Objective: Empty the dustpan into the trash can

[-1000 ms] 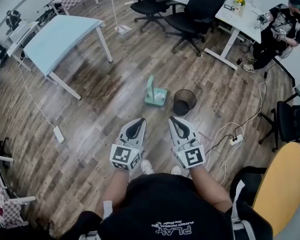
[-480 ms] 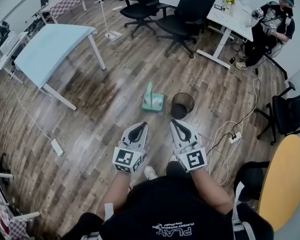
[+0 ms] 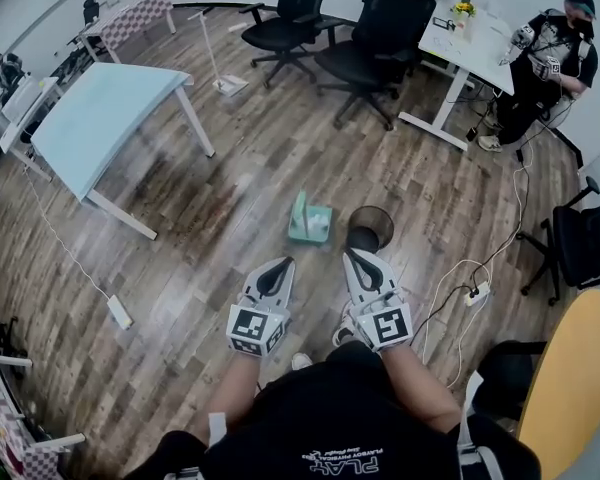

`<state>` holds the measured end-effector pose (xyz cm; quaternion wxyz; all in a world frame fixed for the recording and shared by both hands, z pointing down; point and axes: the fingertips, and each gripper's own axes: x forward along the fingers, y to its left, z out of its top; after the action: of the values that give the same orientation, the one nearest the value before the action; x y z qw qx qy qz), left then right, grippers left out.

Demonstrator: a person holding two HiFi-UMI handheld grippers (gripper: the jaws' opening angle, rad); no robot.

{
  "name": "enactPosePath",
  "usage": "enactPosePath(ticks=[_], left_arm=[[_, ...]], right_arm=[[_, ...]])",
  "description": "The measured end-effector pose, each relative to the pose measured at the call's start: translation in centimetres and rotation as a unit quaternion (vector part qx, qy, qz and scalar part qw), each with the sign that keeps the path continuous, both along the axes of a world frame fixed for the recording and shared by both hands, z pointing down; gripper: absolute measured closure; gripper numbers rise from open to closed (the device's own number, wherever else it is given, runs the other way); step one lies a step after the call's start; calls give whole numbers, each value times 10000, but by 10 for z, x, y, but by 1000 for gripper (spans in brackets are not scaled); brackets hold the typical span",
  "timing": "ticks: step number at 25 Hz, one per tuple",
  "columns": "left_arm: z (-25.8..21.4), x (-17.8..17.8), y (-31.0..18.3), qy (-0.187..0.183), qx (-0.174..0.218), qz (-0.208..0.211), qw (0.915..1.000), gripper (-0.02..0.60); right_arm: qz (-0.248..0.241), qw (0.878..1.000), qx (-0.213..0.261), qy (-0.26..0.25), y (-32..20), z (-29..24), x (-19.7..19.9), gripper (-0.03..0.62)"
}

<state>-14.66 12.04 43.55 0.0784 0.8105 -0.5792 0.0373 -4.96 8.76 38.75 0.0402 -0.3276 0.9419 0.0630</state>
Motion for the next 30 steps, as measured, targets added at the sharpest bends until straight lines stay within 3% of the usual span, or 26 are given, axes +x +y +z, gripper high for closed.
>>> enactPosePath(ticks=[8, 14, 25, 30], left_arm=[[1, 3, -93, -92, -62, -184, 9998, 557], [2, 17, -148, -140, -161, -244, 9995, 557], [11, 40, -205, -288, -349, -325, 9984, 557], [18, 33, -219, -332, -455, -439, 9974, 557]], right_arm=[[-368, 9992, 161, -39, -87, -2, -10, 569], [-462, 9988, 0, -170, -142, -2, 0, 569], [-445, 9985, -172, -279, -207, 8, 30, 570], [-452, 9985, -124, -289, -223, 11, 28, 571]])
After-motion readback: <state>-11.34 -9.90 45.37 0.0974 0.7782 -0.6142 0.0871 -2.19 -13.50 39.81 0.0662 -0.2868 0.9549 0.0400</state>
